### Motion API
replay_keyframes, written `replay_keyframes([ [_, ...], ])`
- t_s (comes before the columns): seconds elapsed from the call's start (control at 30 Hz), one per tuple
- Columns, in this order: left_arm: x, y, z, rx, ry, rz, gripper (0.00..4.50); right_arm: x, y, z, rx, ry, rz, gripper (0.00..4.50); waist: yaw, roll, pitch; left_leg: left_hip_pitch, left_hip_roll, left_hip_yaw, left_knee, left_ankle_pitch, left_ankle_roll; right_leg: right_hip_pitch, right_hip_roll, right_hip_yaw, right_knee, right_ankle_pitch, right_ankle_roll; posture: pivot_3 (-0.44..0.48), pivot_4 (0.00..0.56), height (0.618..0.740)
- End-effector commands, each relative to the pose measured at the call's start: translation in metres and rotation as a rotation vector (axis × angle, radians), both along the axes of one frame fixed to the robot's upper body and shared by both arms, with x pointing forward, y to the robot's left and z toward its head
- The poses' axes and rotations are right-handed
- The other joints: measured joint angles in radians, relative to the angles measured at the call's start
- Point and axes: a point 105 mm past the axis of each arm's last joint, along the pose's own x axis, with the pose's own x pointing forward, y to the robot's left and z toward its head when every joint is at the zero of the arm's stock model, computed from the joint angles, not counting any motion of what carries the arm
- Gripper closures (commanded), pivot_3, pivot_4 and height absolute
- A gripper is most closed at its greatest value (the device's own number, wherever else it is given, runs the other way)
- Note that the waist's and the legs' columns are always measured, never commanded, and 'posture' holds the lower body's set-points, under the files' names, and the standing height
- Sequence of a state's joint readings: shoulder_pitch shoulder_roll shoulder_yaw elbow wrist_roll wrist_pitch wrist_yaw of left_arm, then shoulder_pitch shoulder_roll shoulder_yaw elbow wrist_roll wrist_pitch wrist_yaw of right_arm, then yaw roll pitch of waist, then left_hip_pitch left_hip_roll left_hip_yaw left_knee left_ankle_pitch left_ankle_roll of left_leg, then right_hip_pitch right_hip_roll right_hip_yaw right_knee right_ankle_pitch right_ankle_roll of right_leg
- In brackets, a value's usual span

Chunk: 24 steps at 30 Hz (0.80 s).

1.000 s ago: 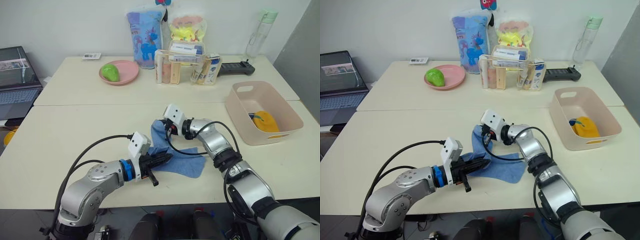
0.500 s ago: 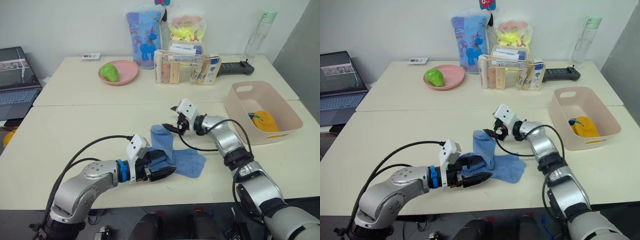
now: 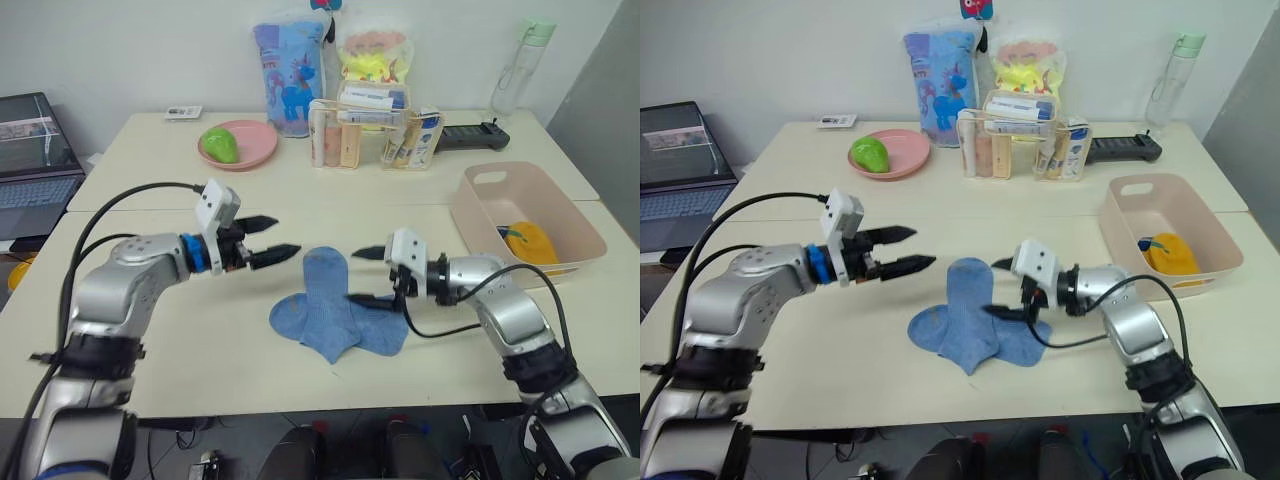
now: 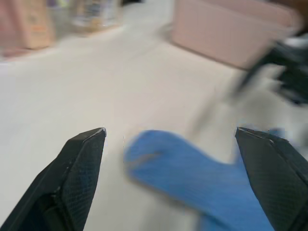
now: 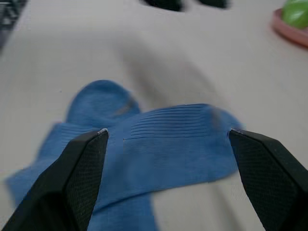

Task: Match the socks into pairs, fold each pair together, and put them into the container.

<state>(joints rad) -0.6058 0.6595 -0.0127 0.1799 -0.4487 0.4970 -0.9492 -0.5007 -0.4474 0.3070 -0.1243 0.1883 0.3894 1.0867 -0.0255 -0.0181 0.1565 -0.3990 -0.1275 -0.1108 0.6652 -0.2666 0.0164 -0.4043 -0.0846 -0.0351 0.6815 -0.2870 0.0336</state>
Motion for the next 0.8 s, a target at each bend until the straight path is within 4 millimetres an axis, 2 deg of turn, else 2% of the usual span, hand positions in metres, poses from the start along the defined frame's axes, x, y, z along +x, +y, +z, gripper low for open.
replay_keyframes([
  [0.03, 0.019, -0.012, -0.014, 0.078, -0.057, -0.012, 0.05, -0.018, 0.006, -0.003, -0.073, -0.019, 0.128, 0.25, 0.0, 0.0, 0.0, 0.0, -0.001, 0.0, 0.0, 0.0, 0.0, 0.0, -0.001, 0.0, 0.0, 0.0, 0.0, 0.0, 0.15, 0.74],
  [0.1, 0.031, -0.019, -0.029, 0.12, -0.058, -0.005, 0.05, -0.022, 0.007, -0.017, -0.129, -0.025, 0.166, 0.25, 0.001, -0.001, 0.0, 0.0, -0.001, 0.0, 0.0, 0.0, 0.0, 0.0, -0.001, 0.0, -0.001, 0.0, 0.0, 0.0, 0.15, 0.74],
  [0.2, 0.035, -0.031, -0.045, 0.131, -0.02, -0.048, 0.05, -0.03, 0.011, -0.028, -0.154, 0.016, 0.203, 0.25, -0.002, -0.001, 0.0, -0.001, -0.001, 0.0, 0.0, 0.0, 0.0, 0.0, -0.001, -0.001, 0.0, 0.0, 0.0, 0.0, 0.15, 0.74],
  [0.3, 0.04, -0.036, -0.06, 0.197, -0.026, -0.05, 0.05, -0.027, 0.011, -0.039, -0.208, 0.015, 0.188, 0.25, -0.005, -0.001, 0.0, -0.001, -0.001, 0.0, 0.0, 0.0, 0.0, -0.001, -0.001, -0.001, 0.0, 0.0, 0.0, 0.0, 0.15, 0.74],
  [0.4, 0.04, -0.039, -0.064, 0.204, -0.026, -0.073, 0.62, -0.025, 0.01, -0.04, -0.212, 0.002, 0.18, 0.25, -0.005, -0.001, 0.0, -0.001, -0.001, 0.0, 0.0, 0.0, 0.0, -0.001, -0.001, -0.001, 0.0, 0.0, 0.0, 0.0, 0.15, 0.74],
  [0.43, 0.039, -0.04, -0.064, 0.203, -0.026, -0.081, 0.96, -0.024, 0.011, -0.038, -0.2, 0.003, 0.171, 0.25, -0.005, -0.001, 0.0, -0.001, -0.001, 0.0, 0.0, 0.0, 0.0, -0.001, -0.001, -0.001, 0.0, 0.0, 0.0, 0.0, 0.15, 0.74],
  [0.53, 0.038, -0.042, -0.064, 0.194, -0.026, -0.096, 1.93, -0.023, 0.011, -0.035, -0.179, 0.001, 0.165, 0.83, -0.004, -0.001, 0.0, -0.001, -0.001, -0.001, 0.0, 0.0, 0.0, -0.001, -0.001, -0.001, 0.0, 0.0, 0.0, 0.0, 0.15, 0.74],
  [0.73, 0.034, -0.036, -0.066, 0.196, -0.016, -0.105, 3.8, -0.023, 0.008, -0.027, -0.142, 0.007, 0.155, 2.84, -0.004, -0.001, 0.0, -0.001, -0.001, -0.001, 0.0, 0.0, 0.0, -0.001, -0.001, -0.001, 0.0, 0.0, 0.0, 0.0, 0.15, 0.74],
  [0.8, 0.033, -0.035, -0.066, 0.193, -0.014, -0.104, 4.47, -0.024, 0.008, -0.026, -0.136, 0.008, 0.154, 3.64, -0.004, -0.001, 0.0, -0.001, -0.001, -0.001, 0.0, 0.0, 0.0, -0.001, -0.001, -0.001, 0.0, 0.0, 0.0, 0.0, 0.15, 0.74],
])
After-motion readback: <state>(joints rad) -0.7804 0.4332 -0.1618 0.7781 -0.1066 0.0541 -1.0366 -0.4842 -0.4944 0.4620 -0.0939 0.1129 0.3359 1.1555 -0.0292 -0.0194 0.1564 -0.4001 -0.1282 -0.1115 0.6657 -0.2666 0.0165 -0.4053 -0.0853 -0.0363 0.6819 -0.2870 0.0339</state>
